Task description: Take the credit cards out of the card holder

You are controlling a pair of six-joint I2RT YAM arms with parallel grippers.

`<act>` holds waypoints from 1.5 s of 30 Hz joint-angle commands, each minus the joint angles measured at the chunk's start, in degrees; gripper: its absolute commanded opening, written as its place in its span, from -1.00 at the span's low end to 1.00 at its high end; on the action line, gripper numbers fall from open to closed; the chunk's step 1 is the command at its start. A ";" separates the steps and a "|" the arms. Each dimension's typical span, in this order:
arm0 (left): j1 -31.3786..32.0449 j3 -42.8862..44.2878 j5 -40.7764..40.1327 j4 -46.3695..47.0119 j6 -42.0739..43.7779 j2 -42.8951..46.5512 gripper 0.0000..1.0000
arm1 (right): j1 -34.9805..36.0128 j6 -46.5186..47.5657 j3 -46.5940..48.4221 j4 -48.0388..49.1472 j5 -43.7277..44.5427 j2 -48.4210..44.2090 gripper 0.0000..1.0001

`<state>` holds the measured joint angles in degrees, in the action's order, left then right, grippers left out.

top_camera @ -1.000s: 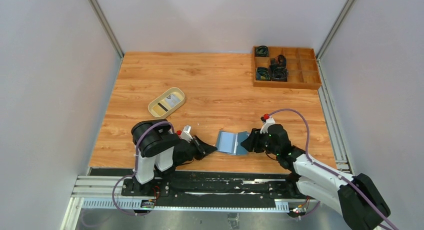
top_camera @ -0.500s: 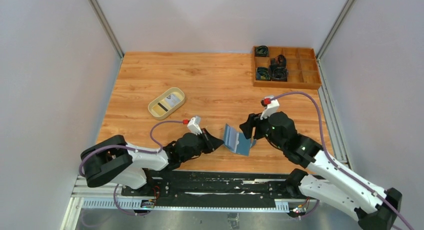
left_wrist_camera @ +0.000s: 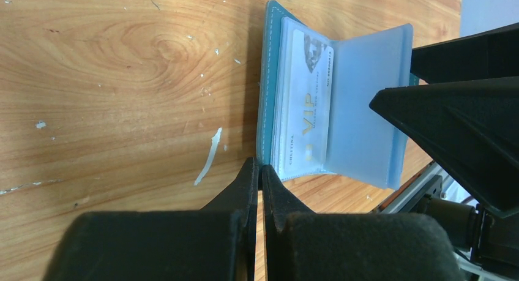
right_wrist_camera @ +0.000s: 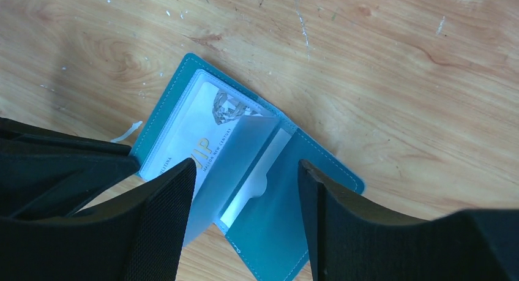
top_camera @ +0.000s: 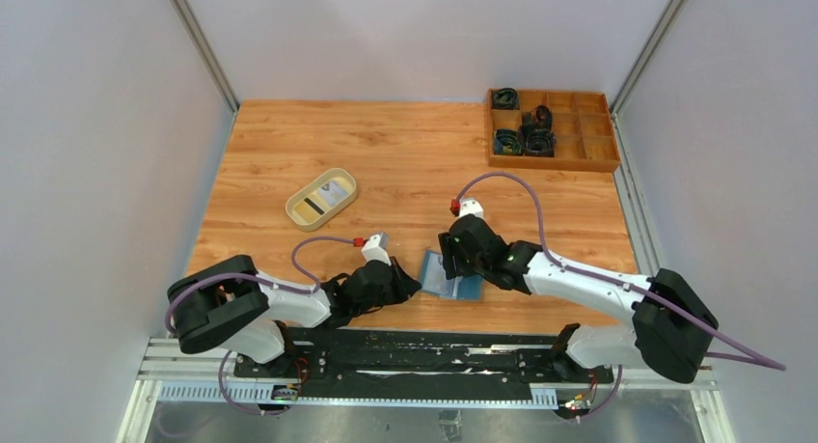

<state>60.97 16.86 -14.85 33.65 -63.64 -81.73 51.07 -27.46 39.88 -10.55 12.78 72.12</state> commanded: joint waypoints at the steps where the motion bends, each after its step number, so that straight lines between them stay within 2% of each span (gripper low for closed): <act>1: 0.82 -0.19 -2.33 -1.82 0.40 -0.47 -1.00 | 1.30 -0.85 1.53 0.40 4.51 -1.59 0.31; 13: 1.14 0.93 -4.58 -8.26 1.82 3.68 -1.00 | 1.25 0.03 -1.50 -1.74 1.93 4.00 0.30; 20: 1.16 2.60 -7.38 -17.54 2.94 9.16 -1.00 | 1.14 -0.02 -7.26 -11.07 8.01 -7.59 0.25; 23: 1.09 3.37 -7.58 -18.70 3.10 9.39 -1.00 | 1.18 1.05 -8.54 -14.51 10.71 -12.55 0.23; 28: 1.32 3.76 -7.39 -18.63 2.77 7.17 -1.00 | 1.68 5.92 -2.99 -17.03 8.98 -19.04 0.19; 32: 1.52 4.39 -7.76 -18.49 2.79 3.49 -1.00 | 2.12 5.48 0.93 -7.01 -1.72 -20.83 0.21; 38: 2.44 4.18 -9.76 -18.61 2.85 1.51 -1.00 | 0.01 -6.67 -5.74 14.68 -16.63 -15.70 0.24; 42: 2.59 3.65 -9.97 -18.62 2.42 0.63 -1.00 | -0.05 -12.75 -12.08 24.05 -17.56 -11.14 0.22; 45: 2.73 3.56 -9.83 -18.54 2.21 -0.72 -1.00 | -0.59 -15.12 -15.84 26.68 -15.49 -9.97 0.22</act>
<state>62.87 21.02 -22.59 18.46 -61.76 -79.55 51.48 -36.03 29.02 7.70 -1.74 60.93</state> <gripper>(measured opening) 0.020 0.612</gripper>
